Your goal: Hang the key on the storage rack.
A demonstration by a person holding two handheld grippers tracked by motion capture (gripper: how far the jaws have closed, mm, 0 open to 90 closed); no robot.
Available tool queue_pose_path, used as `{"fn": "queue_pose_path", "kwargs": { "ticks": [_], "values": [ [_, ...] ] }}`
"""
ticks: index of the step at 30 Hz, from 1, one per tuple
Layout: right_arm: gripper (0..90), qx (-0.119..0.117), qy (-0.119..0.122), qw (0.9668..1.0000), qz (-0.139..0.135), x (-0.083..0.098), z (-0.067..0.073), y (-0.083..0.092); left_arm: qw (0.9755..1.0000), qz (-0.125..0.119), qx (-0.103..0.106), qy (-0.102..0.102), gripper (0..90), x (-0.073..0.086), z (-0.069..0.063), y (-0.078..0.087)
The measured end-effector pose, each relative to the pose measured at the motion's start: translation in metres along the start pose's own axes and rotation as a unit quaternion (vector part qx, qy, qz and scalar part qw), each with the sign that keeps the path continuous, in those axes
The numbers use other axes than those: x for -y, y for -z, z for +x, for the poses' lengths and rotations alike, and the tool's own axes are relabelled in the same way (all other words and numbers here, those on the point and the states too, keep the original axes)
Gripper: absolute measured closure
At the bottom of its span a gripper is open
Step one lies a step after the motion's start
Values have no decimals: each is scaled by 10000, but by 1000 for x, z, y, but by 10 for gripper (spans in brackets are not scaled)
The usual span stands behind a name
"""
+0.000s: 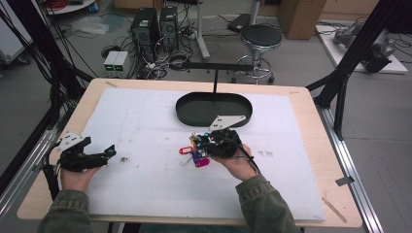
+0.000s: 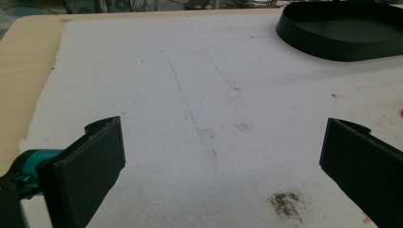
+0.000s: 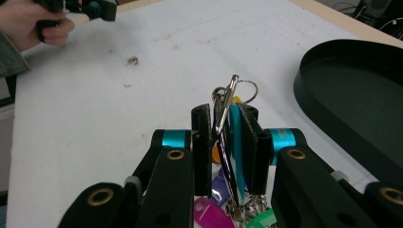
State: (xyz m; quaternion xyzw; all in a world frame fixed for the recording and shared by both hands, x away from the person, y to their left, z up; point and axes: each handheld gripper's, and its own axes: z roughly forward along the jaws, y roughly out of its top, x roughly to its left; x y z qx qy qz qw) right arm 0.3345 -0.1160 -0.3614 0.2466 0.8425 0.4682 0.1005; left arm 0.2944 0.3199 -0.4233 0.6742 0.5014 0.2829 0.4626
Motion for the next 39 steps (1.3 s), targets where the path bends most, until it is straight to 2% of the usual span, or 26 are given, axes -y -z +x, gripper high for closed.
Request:
{"fn": "queue_pose_path", "kwargs": {
  "ticks": [7, 23, 28, 32, 35, 39],
  "values": [
    [774, 3, -47, 9999, -98, -9, -9, 8, 10000, -3, 2, 8, 17, 0, 0, -1],
    [773, -3, -212, 9992, -350, -44, -32, 26, 10000, -10, -26, 34, 17, 0, 1, -1],
    [773, 36, -210, 9994, -262, -56, -38, 28, 10000, 5, -17, 30, 17, 0, 1, -1],
    [773, -21, -232, 9993, -290, -66, -42, 30, 10000, 6, -14, 38, 17, 0, 1, -1],
    [773, -194, -234, 9989, -352, -72, -46, 31, 10000, 15, 7, 51, 17, 0, 1, -1],
    [771, -231, -238, 9991, -269, -78, -53, 26, 10000, 35, 16, 52, 17, 1, 1, -2]
  ]
}}
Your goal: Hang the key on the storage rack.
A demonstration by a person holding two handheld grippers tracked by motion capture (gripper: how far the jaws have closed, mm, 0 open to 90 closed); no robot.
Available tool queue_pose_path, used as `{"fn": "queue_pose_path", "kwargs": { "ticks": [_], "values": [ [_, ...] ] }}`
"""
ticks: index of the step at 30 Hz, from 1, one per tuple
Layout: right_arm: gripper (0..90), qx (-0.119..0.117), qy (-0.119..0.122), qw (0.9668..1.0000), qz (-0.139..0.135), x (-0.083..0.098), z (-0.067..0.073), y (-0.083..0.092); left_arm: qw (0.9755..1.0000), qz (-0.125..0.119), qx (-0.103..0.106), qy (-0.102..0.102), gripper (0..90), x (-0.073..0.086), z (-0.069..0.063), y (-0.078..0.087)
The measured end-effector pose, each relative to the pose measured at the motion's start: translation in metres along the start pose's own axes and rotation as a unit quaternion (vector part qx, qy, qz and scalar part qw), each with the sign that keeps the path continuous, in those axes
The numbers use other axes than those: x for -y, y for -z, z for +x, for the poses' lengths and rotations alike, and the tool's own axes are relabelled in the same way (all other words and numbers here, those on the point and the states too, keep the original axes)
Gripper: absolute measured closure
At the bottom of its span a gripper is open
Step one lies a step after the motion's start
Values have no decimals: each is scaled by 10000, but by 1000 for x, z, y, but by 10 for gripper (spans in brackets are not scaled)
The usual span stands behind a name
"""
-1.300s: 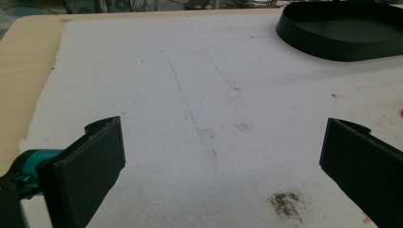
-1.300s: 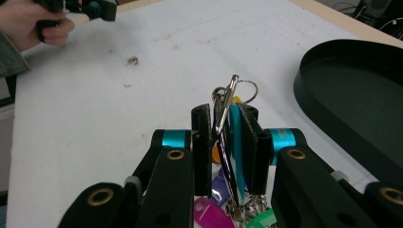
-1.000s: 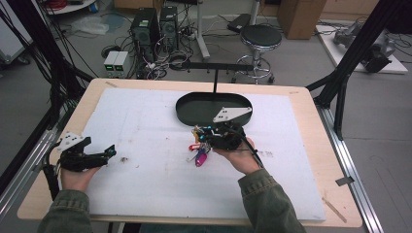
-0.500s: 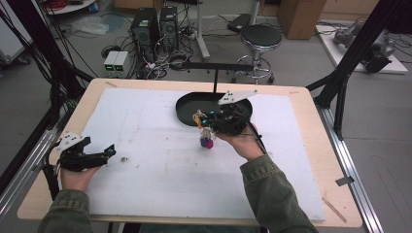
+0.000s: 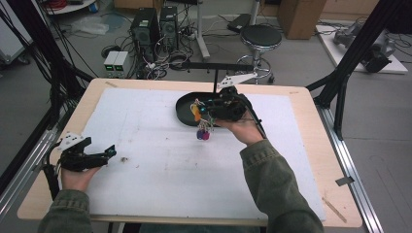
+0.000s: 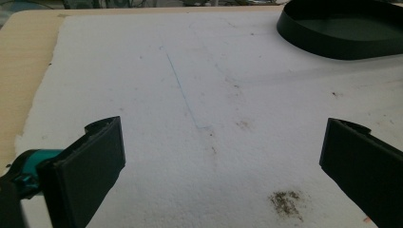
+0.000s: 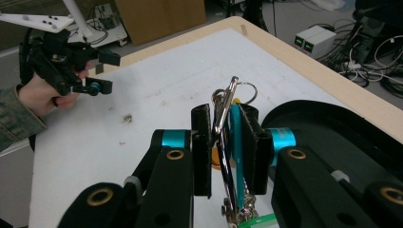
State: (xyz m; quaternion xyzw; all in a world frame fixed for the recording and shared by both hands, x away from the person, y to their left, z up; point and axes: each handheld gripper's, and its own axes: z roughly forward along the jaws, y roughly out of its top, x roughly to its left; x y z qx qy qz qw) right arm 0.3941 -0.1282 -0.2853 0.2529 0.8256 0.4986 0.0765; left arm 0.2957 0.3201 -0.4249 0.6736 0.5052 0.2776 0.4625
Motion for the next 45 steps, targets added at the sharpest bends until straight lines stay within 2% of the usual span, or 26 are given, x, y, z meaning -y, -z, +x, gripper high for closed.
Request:
{"fn": "queue_pose_path", "kwargs": {
  "ticks": [11, 21, 23, 34, 39, 45],
  "values": [
    [772, 52, -224, 9997, 56, -14, -22, -4, 10000, 6, -8, 23, 17, 1, 0, 0],
    [772, 160, -209, 9996, 134, -32, -33, -9, 9999, -41, 25, 139, 17, 1, 2, 2],
    [772, 140, -231, 9996, 61, -36, -36, -9, 9999, -56, 25, 153, 17, 1, 2, 2],
    [771, 288, -287, 9992, -1, -49, -53, -13, 9999, -50, 8, 154, 17, 1, 3, 2],
    [771, 344, -387, 9987, 39, -52, -62, -15, 9998, -63, 21, 175, 17, 1, 4, 1],
    [771, 409, -389, 9984, 55, -67, -67, -19, 9998, -69, 19, 186, 17, 2, 4, 0]
  ]
}}
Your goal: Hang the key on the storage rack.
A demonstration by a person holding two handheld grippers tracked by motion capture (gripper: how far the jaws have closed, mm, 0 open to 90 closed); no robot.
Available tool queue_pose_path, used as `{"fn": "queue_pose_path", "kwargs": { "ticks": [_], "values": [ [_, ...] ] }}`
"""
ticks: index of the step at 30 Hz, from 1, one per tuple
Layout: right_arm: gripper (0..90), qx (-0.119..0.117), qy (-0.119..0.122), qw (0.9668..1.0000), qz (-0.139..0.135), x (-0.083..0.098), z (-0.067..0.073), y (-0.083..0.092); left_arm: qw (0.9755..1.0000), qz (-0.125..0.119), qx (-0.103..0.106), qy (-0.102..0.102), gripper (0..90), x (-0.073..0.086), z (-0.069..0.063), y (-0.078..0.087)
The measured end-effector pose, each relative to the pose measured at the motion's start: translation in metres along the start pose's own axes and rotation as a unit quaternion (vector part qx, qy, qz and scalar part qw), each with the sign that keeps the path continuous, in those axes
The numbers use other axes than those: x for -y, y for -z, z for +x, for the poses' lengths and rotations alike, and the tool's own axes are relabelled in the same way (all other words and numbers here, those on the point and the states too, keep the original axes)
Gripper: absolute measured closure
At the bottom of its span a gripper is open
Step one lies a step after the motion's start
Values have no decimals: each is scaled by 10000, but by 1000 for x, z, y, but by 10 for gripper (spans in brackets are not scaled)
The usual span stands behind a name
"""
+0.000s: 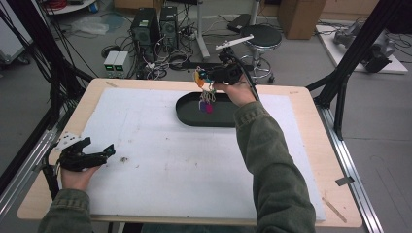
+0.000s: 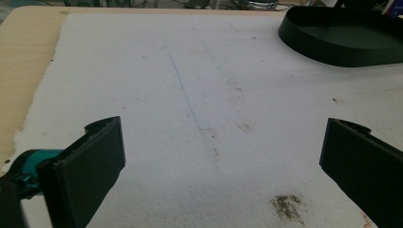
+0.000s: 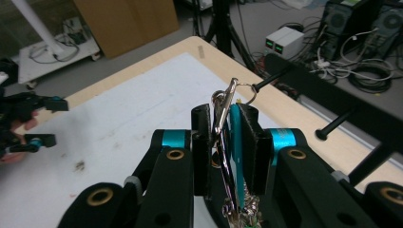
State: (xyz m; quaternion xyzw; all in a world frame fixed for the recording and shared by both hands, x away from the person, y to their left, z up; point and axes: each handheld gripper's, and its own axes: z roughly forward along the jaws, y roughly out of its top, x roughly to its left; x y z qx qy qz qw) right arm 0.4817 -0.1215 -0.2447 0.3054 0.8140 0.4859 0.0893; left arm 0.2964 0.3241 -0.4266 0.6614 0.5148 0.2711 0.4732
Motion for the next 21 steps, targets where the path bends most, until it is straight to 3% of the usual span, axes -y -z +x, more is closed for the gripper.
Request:
{"fn": "queue_pose_path", "kwargs": {
  "ticks": [11, 21],
  "values": [
    [771, 175, 111, 9998, 81, -22, -10, -10, 10000, -26, -22, 18, 17, 0, 1, 1],
    [771, 252, -218, 9994, 126, -20, -42, -24, 10000, -51, -5, 51, 17, 0, 2, 0]
  ]
}}
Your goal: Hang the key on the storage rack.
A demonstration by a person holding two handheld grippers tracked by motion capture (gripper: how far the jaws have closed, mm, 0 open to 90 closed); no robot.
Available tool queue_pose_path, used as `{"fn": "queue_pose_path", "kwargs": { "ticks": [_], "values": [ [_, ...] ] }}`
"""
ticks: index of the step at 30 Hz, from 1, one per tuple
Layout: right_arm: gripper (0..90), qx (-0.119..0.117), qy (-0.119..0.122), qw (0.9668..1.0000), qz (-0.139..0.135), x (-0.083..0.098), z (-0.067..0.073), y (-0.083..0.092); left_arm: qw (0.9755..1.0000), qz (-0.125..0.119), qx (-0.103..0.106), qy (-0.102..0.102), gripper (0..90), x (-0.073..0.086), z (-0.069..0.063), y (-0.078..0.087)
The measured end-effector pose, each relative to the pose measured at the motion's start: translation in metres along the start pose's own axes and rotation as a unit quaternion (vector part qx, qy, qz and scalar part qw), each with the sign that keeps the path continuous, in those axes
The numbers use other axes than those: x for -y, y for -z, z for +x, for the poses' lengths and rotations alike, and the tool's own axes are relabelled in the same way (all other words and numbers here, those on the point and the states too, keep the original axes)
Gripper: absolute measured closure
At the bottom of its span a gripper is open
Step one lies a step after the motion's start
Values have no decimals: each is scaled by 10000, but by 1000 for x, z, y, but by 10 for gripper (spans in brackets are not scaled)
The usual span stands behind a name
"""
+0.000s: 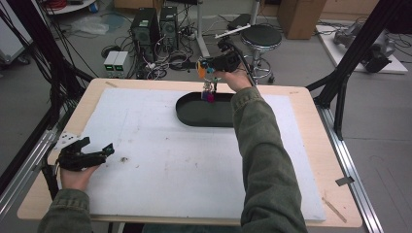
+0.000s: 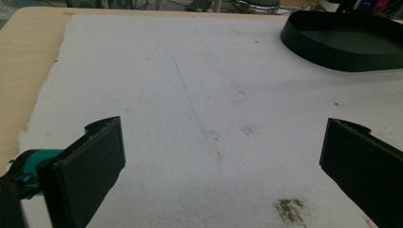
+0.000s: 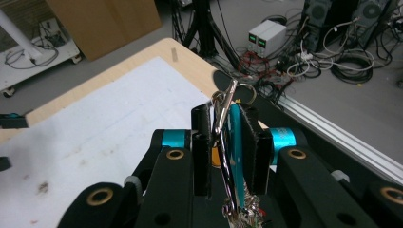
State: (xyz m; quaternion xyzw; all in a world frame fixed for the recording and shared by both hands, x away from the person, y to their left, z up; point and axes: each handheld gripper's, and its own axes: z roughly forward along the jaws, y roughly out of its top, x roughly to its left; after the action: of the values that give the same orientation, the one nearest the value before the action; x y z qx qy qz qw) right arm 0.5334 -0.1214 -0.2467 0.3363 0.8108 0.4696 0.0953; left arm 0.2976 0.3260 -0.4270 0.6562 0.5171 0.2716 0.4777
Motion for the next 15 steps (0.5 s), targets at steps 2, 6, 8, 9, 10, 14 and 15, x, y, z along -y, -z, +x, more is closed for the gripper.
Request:
{"fn": "queue_pose_path", "kwargs": {
  "ticks": [2, 6, 8, 9, 10, 14, 15],
  "values": [
    [771, 7, -9, 10000, 42, 1, -6, -5, 10000, 15, 0, -5, 17, 0, 0, 0],
    [770, 95, -65, 9999, 7, 4, -14, -7, 10000, 23, -14, -9, 17, 0, 0, 0],
    [771, 126, -61, 9999, 14, 5, -17, -7, 10000, 38, -7, -4, 17, 0, 0, 0],
    [771, 144, -60, 9999, 23, 5, -18, -6, 10000, 44, -6, -18, 17, 0, 0, 0],
    [770, 166, -49, 9998, 24, 5, -19, -6, 10000, 50, -8, -21, 17, 0, 0, 0],
    [769, 136, -10, 9999, 11, 7, -22, -6, 10000, 43, 3, -31, 17, 0, 0, 0],
    [769, 129, 16, 9999, -8, 7, -23, -6, 10000, 37, 3, -32, 17, 0, -1, 0]
  ]
}}
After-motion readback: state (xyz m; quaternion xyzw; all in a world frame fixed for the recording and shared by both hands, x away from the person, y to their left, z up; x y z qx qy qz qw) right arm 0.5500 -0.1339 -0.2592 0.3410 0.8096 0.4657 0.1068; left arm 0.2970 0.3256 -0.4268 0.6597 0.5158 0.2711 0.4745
